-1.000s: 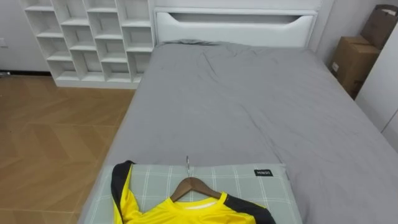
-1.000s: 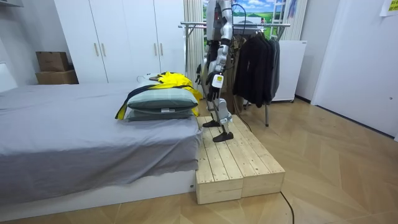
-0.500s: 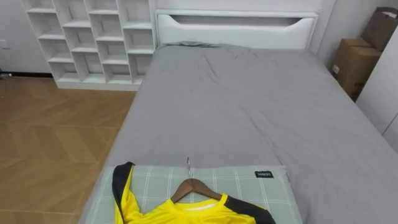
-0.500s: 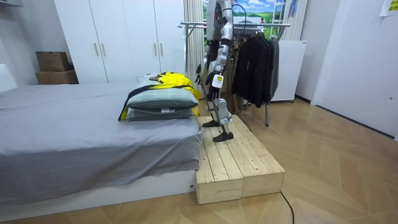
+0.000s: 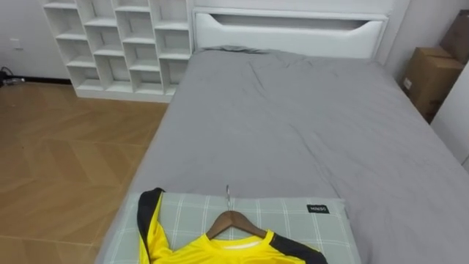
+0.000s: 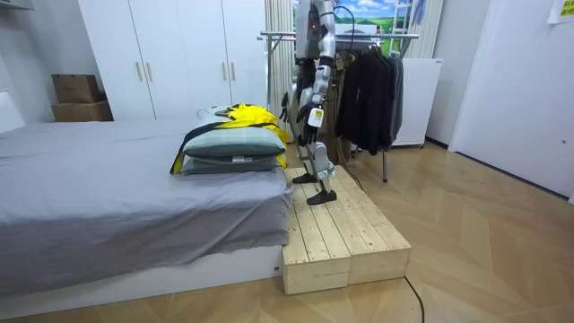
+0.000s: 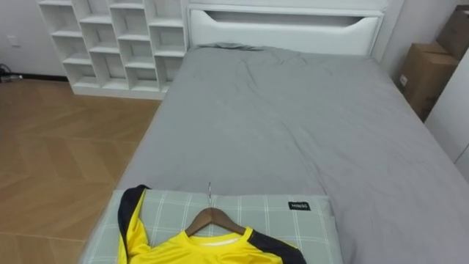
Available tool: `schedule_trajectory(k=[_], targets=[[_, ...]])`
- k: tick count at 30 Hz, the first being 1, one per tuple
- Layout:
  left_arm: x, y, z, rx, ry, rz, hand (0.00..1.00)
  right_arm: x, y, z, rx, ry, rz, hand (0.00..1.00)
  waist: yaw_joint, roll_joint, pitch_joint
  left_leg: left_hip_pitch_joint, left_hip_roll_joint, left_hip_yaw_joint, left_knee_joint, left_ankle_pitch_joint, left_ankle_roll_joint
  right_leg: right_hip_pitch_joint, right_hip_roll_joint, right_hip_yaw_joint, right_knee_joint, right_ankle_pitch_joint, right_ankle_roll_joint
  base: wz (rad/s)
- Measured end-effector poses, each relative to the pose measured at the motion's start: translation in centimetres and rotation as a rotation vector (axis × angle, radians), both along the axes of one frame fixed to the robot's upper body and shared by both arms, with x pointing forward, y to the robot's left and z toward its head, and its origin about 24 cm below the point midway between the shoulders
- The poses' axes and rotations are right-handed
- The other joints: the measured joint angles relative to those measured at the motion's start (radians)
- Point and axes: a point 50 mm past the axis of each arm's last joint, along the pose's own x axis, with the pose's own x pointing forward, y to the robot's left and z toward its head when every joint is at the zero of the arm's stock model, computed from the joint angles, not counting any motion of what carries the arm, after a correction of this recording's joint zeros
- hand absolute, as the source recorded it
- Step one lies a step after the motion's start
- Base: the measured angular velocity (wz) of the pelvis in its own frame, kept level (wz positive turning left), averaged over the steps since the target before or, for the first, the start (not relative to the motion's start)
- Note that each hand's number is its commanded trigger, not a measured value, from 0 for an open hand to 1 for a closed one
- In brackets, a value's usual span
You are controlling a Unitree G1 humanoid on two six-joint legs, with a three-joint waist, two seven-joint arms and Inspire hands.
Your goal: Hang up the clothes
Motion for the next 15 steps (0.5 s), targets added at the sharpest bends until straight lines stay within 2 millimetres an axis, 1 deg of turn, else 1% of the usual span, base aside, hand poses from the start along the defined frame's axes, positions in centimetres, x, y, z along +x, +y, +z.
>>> schedule_trajectory(k=[5,11,13,15], targets=[[-0.2,0.2,0.0,0.006,0.0,0.032,0.0,-0.3,-0.1,0.0,-0.005,0.012,-0.005,0.0,0.017,0.001,0.0002,0.004,0.0,0.001,0.0,0.0,0.0,0.004,0.0,0.002,0.0,0.0,0.0,0.0],[-1.2,0.2,0.0,0.043,0.028,0.104,0.0,-0.5,-0.2,0.0,-0.009,0.021,-0.01,0.0,0.024,0.002,0.0009,0.014,0.0,-0.002,-0.003,0.0,-0.001,0.017,0.0,0.001,-0.001,0.0,0.0,0.0],[-1.0,0.5,0.1,0.079,0.032,0.127,0.0,-0.5,-0.3,0.0,-0.015,0.026,-0.012,0.0,0.02,0.003,0.0006,0.022,0.0,-0.009,-0.003,0.0,-0.001,0.029,0.001,-0.003,-0.001,0.0,0.0,0.09],[-0.6,1.6,0.5,0.159,0.024,0.159,0.0,-0.5,-0.5,0.0,-0.024,0.031,-0.014,0.0,0.027,0.004,0.0006,0.025,-0.001,-0.017,-0.001,0.0,-0.001,0.036,0.0,-0.012,-0.001,0.0,0.0,0.12]])
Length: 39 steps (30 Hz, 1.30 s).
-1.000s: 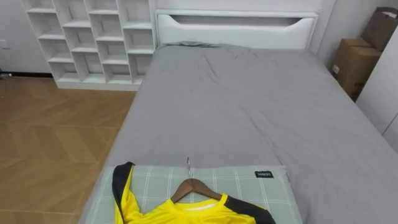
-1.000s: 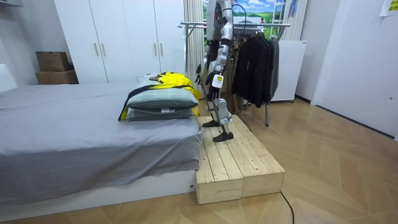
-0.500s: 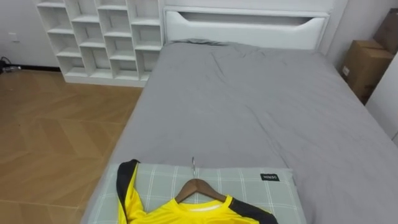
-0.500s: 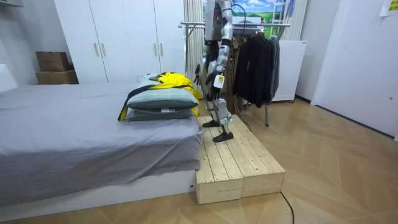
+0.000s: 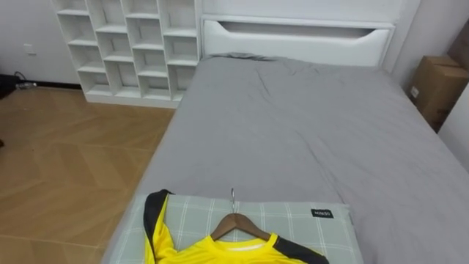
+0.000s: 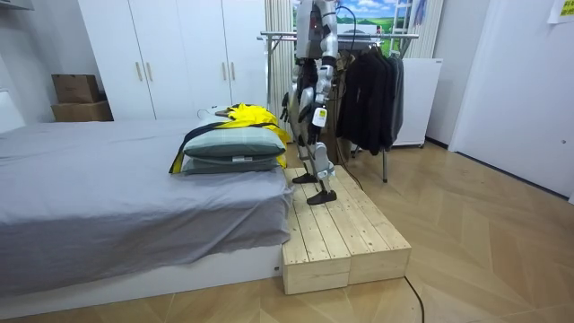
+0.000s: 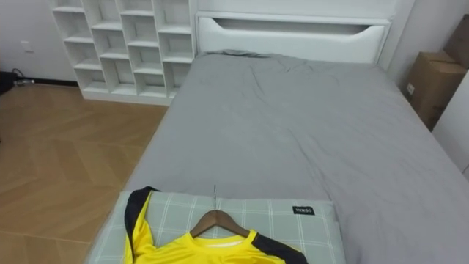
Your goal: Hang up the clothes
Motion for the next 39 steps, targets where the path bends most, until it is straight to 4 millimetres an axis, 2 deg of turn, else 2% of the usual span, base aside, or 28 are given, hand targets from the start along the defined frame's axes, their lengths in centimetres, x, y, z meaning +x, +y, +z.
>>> schedule_trajectory(k=[3,4,6,9,13,16,18,25,27,30,33,39], targets=[[0.7,1.6,0.6,0.119,0.008,-0.009,0.0,0.1,-0.4,0.1,-0.014,0.005,0.025,0.0,0.013,0.002,-0.0002,-0.003,0.0,-0.005,0.003,0.001,-0.001,0.001,0.0,-0.008,0.0,0.0,0.0,0.05],[0.9,1.9,0.8,0.147,0.012,-0.019,0.0,0.1,-0.4,0.1,-0.017,0.007,0.031,0.0,0.014,0.007,-0.0027,-0.003,0.0,-0.007,0.003,0.001,-0.002,0.002,0.0,-0.008,0.0,0.0,0.0,0.07],[1.8,2.9,1.5,0.268,0.012,-0.075,0.0,-0.1,-0.6,0.1,-0.027,0.012,0.032,0.0,0.016,0.005,-0.0003,-0.002,-0.002,-0.013,0.004,0.002,-0.002,0.007,-0.001,-0.014,-0.001,0.0,0.0,0.08],[2.9,3.5,2.3,0.38,-0.013,-0.099,0.0,-0.1,-0.7,0.1,-0.042,0.017,0.03,0.0,0.015,0.009,-0.0003,0.002,-0.003,-0.024,0.004,0.002,-0.002,0.014,-0.002,-0.025,-0.001,0.0,0.0,0.1],[4.2,4.0,3.2,0.502,-0.052,-0.104,0.0,0.0,-0.9,0.1,-0.057,0.012,0.03,0.0,0.014,0.02,-0.0047,-0.003,-0.003,-0.035,0.004,0.003,-0.003,0.015,-0.002,-0.037,-0.002,0.0,0.0,0.09],[5.9,4.6,4.6,0.633,-0.107,-0.145,0.0,0.0,-1.1,0.2,-0.069,0.007,0.04,0.0,0.016,0.022,-0.0013,-0.005,-0.004,-0.041,0.004,0.003,-0.004,0.015,-0.002,-0.039,-0.001,0.0,0.0,0.05],[7.8,5.0,6.1,0.756,-0.189,-0.177,0.0,0.4,-1.2,0.2,-0.08,-0.007,0.073,0.0,0.015,0.021,-0.0006,-0.004,-0.004,-0.042,0.002,0.003,-0.004,0.015,-0.002,-0.04,-0.002,0.0,0.0,0.0],[11.4,5.1,10.2,1.084,-0.355,-0.317,0.0,0.7,-1.3,0.3,-0.095,-0.021,0.126,0.0,0.005,0.021,-0.0016,-0.004,-0.005,-0.036,-0.003,0.003,-0.004,0.014,-0.002,-0.035,-0.016,0.0,0.0,-0.02],[12.7,5.2,11.8,1.199,-0.411,-0.38,0.0,0.8,-1.3,0.3,-0.095,-0.027,0.128,0.0,-0.013,0.021,-0.0026,-0.012,-0.006,-0.047,0.003,0.004,-0.004,0.014,-0.001,-0.047,-0.017,0.0,0.0,0.12],[14.5,5.3,13.8,1.353,-0.481,-0.459,0.0,0.9,-1.4,0.3,-0.101,-0.035,0.13,0.0,-0.016,0.025,-0.004,-0.013,-0.007,-0.052,0.003,0.004,-0.004,0.015,-0.002,-0.052,-0.017,0.0,0.0,0.07],[15.5,5.0,15.1,1.473,-0.514,-0.543,0.0,0.7,-1.6,0.4,-0.109,-0.037,0.131,0.0,-0.021,0.032,-0.0041,-0.011,-0.007,-0.05,0.002,0.004,-0.004,0.015,-0.002,-0.049,-0.018,0.0,0.0,0.0],[16.2,4.2,15.7,1.554,-0.528,-0.644,0.0,0.8,-2.0,0.5,-0.112,-0.041,0.154,0.0,-0.044,0.043,-0.0044,-0.006,-0.007,-0.049,0.002,0.004,-0.004,0.017,-0.002,-0.047,-0.019,0.0,0.0,0.0]])
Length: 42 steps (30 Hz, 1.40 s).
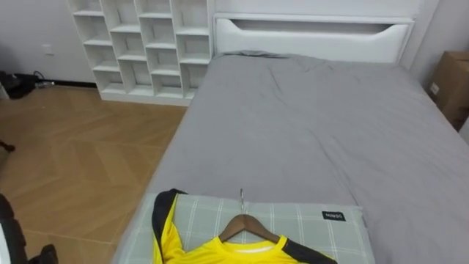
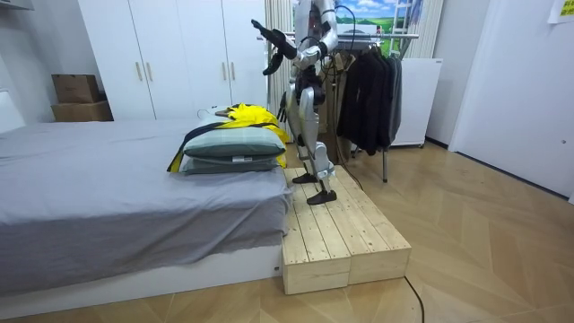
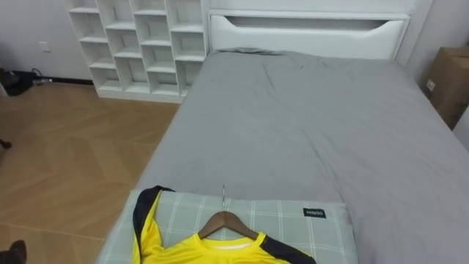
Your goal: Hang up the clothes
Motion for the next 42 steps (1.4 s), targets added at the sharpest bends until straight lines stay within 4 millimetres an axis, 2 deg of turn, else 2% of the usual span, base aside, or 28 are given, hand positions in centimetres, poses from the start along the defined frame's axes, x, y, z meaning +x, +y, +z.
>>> schedule_trajectory(k=[4,7,9,13,16,20,26,33,42], targets=[[0.9,-0.9,0.7,0.015,-0.017,-0.052,0.0,0.2,-0.4,0.1,0.0,-0.006,0.005,0.0,-0.005,0.004,0.0006,0.0,0.0,0.0,0.001,0.0,0.0,-0.002,0.0,-0.001,-0.005,0.0,0.0,0.0],[1.4,-1.3,1.3,0.048,-0.019,-0.092,0.0,0.5,-0.6,0.2,-0.003,-0.011,0.01,0.0,-0.023,0.008,0.0014,-0.002,-0.001,0.005,0.0,0.001,-0.001,-0.002,0.0,0.003,-0.012,0.0,0.0,-0.05],[1.8,-1.8,1.5,0.071,-0.021,-0.125,0.0,0.3,-1.2,0.3,-0.013,-0.004,0.011,0.0,-0.032,0.014,-0.0011,0.0,-0.001,0.012,-0.001,0.001,-0.001,-0.002,0.0,0.012,-0.012,0.0,0.0,-0.08],[2.3,-2.4,1.6,0.097,-0.011,-0.165,0.0,0.3,-1.4,0.4,-0.026,0.0,0.023,0.0,-0.05,0.015,0.0001,0.001,-0.001,0.015,-0.001,0.001,-0.001,-0.001,-0.001,0.016,-0.005,0.0,0.0,-0.01],[2.7,-3.1,1.5,0.13,0.006,-0.21,0.0,0.2,-1.5,0.4,-0.035,0.01,0.028,0.0,-0.053,0.017,-0.0011,0.002,-0.001,0.021,-0.001,0.001,-0.001,-0.002,-0.001,0.024,-0.005,0.0,0.0,-0.06],[3.4,-4.0,1.7,0.135,0.017,-0.256,0.0,0.3,-1.4,0.4,-0.035,0.009,0.029,0.0,-0.06,0.012,0.0016,-0.002,-0.002,0.022,-0.001,0.001,-0.001,-0.002,-0.001,0.035,-0.013,0.0,0.0,0.0],[4.8,-4.9,2.2,0.2,0.047,-0.304,0.0,0.1,-1.5,0.4,-0.057,0.021,0.02,0.0,-0.09,0.016,0.0014,-0.007,-0.001,0.023,-0.001,0.001,-0.001,-0.005,0.0,0.038,-0.014,0.0,0.0,0.0],[5.3,-6.8,1.4,0.233,0.156,-0.385,0.0,0.0,-1.5,0.3,-0.056,0.028,0.018,0.0,-0.136,0.017,0.0012,-0.008,-0.001,0.026,-0.001,0.001,-0.001,-0.01,0.001,0.042,-0.012,0.0,0.0,-0.01],[6.1,-8.1,0.9,0.235,0.254,-0.439,0.0,0.3,-1.4,0.3,-0.05,0.029,0.038,0.0,-0.137,0.009,0.0047,-0.015,0.0,0.051,0.0,0.001,-0.001,-0.026,0.001,0.065,-0.01,0.0,0.0,-0.07]])
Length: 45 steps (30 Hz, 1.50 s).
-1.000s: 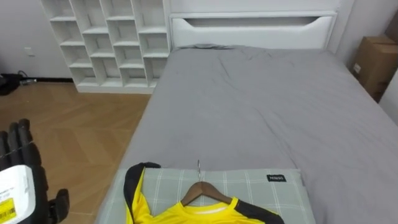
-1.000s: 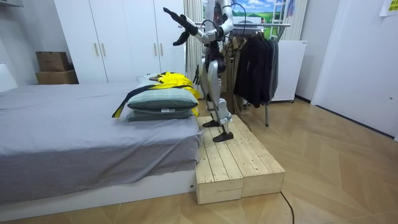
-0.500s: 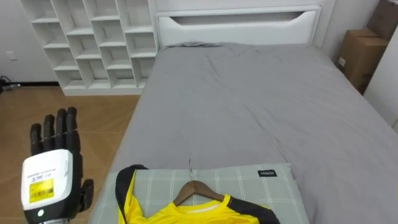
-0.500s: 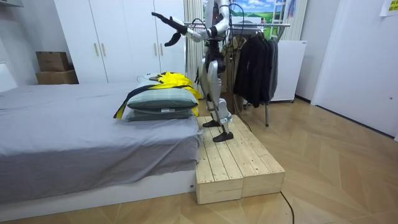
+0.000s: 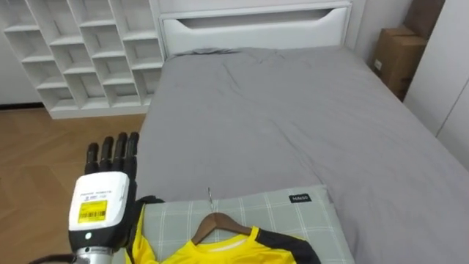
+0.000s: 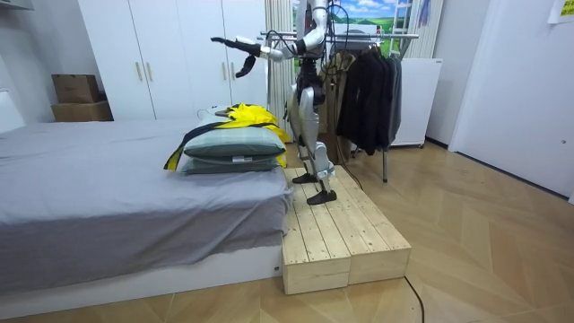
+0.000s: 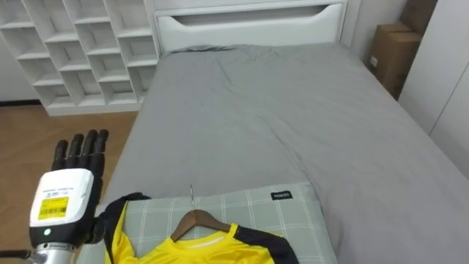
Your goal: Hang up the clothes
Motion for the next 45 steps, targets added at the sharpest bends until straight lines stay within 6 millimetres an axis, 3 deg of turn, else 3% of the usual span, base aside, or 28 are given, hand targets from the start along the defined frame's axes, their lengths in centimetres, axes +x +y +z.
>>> schedule_trajectory(k=[7,12,17,19,20,23,28,37,39,45], targets=[[0.4,-1.6,-0.5,-0.023,0.077,-0.06,0.0,0.3,0.0,0.0,-0.001,-0.005,0.006,0.0,-0.021,-0.002,0.0015,-0.003,0.0,0.0,0.0,0.0,0.0,-0.001,0.0,-0.001,0.0,0.0,0.0,0.0],[1.2,-3.4,-2.1,-0.061,0.205,-0.096,0.0,0.9,0.0,0.1,0.004,-0.024,0.007,0.0,-0.026,-0.003,0.0024,-0.019,0.002,0.007,-0.001,0.001,0.001,-0.026,0.0,0.002,0.014,0.0,0.0,-0.03],[0.9,-3.6,-4.1,-0.07,0.351,-0.1,0.0,1.4,0.2,0.0,0.011,-0.036,0.017,0.0,-0.027,-0.008,0.005,-0.032,0.003,0.017,0.0,0.003,0.002,-0.041,0.0,0.006,0.015,0.0,0.0,-0.03],[1.1,-3.5,-4.3,-0.078,0.368,-0.099,0.0,1.7,0.3,0.0,0.013,-0.044,0.018,0.0,-0.024,-0.011,0.0061,-0.041,0.003,0.017,0.002,0.003,0.002,-0.051,-0.001,0.005,0.016,0.0,-0.001,0.0],[1.1,-3.4,-4.3,-0.079,0.38,-0.096,0.0,1.9,0.5,0.0,0.017,-0.05,0.019,0.0,-0.024,-0.02,0.0115,-0.044,0.003,0.015,0.002,0.004,0.002,-0.053,-0.001,0.003,0.016,0.001,-0.001,0.0],[1.0,-3.4,-4.7,-0.084,0.409,-0.101,0.0,2.2,0.8,-0.1,0.022,-0.058,0.023,0.0,-0.024,-0.026,0.012,-0.048,0.003,0.015,0.002,0.005,0.002,-0.058,-0.001,0.001,0.016,0.004,-0.002,0.0],[1.1,-2.6,-4.8,-0.15,0.412,-0.061,0.0,1.9,0.8,-0.1,0.039,-0.057,0.028,0.0,-0.023,-0.029,0.01,-0.047,0.003,0.018,-0.003,0.005,0.002,-0.063,-0.001,0.008,0.016,0.009,0.0,-0.02],[3.5,0.0,-3.9,-0.309,0.388,0.076,0.0,2.6,0.6,0.1,0.034,-0.07,0.04,0.0,-0.017,-0.018,0.0048,-0.078,0.004,0.026,0.002,0.005,0.002,-0.093,-0.001,0.014,0.018,0.01,0.0,-0.01],[4.5,0.5,-3.3,-0.301,0.377,0.087,0.0,2.9,0.4,0.1,0.03,-0.074,0.042,0.0,-0.018,-0.012,0.0019,-0.111,0.005,0.02,0.022,0.005,0.003,-0.119,-0.001,0.007,0.023,0.016,-0.002,0.06],[7.1,2.2,-1.0,-0.382,0.289,0.149,0.0,4.1,0.2,0.3,0.017,-0.079,0.055,0.0,-0.018,-0.008,0.0049,-0.171,0.005,0.019,0.035,0.013,0.008,-0.188,-0.003,0.007,0.052,0.018,-0.006,0.01]])
